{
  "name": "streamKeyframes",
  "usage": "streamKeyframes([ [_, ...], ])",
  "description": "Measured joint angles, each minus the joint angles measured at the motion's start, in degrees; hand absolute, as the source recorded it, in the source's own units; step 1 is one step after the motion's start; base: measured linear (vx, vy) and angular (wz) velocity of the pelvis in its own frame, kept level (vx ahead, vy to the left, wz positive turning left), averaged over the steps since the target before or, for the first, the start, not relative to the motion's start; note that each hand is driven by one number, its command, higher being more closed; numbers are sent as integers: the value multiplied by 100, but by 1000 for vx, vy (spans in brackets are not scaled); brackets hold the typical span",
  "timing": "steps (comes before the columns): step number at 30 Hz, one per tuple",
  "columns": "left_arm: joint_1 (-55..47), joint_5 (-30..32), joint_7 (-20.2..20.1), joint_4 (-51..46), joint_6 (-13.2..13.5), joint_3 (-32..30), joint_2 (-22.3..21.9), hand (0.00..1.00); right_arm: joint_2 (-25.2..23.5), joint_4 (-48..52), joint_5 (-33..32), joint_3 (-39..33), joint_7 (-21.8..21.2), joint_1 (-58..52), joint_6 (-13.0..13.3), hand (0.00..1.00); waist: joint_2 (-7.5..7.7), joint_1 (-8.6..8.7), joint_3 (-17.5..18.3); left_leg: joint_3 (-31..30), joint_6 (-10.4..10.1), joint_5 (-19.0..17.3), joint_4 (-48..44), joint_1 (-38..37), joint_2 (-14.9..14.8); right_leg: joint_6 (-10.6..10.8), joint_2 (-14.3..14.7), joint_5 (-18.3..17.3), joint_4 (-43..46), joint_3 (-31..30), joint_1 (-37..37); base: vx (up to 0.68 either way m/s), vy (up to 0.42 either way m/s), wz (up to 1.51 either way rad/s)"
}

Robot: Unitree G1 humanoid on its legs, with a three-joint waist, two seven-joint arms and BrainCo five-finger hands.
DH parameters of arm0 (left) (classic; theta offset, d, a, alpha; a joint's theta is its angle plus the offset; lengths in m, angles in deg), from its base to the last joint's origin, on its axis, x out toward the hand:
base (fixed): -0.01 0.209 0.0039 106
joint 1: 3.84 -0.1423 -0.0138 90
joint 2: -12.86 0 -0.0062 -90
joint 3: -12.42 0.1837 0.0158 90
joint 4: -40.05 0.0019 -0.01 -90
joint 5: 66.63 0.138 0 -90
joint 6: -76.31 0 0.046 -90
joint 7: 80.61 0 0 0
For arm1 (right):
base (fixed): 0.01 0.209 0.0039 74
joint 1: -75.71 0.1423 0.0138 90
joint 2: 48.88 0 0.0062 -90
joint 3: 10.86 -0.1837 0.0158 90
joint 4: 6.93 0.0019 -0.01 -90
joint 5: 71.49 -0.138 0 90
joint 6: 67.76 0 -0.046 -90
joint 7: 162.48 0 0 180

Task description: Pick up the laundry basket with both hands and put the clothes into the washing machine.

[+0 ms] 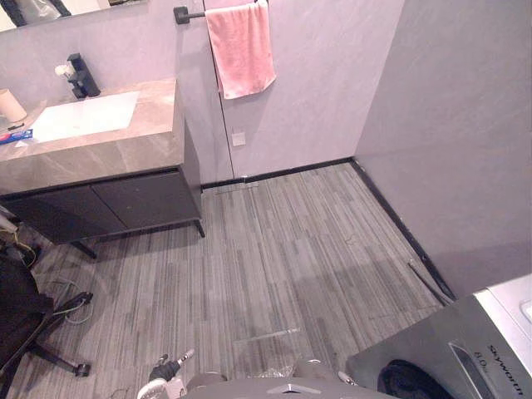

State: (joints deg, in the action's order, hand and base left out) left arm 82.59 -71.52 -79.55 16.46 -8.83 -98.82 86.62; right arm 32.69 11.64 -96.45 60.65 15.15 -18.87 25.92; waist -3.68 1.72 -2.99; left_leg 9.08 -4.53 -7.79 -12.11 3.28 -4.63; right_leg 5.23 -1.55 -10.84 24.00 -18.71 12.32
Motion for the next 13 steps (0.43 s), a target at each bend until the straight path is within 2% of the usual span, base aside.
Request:
streamKeyframes([
  [3,-52,22,-1,80,-29,597,92,0,15,10,58,-15,0,-90,7,0,-24,152,200,7,-16,399,977,-254,129,-8,-120,128,-425,106,-19,69,39,15],
  [5,71,39,-15,153,-29,979,66,0,18,10,57,-133,5,-141,4,0,-129,200,194,-135,-43,508,1237,-204,107,-7,-130,213,-710,280,-29,83,11,31],
  [7,178,54,-26,217,-32,1188,63,0,12,7,58,-272,15,-180,-14,0,-152,190,194,-242,-55,604,1308,-177,54,37,-112,270,-850,444,-39,134,-18,30],
  [8,185,54,-30,217,-32,1273,69,0,0,8,60,-305,14,-180,-15,0,-141,195,192,-292,-71,712,1336,-197,-9,20,-80,291,-885,542,-85,144,-33,24],
  [13,227,45,-46,236,-28,1459,135,0,-63,11,71,-515,4,-73,-13,0,-48,192,176,-355,-126,694,1338,-257,-96,101,-37,369,-1159,660,-322,152,-22,7],
])
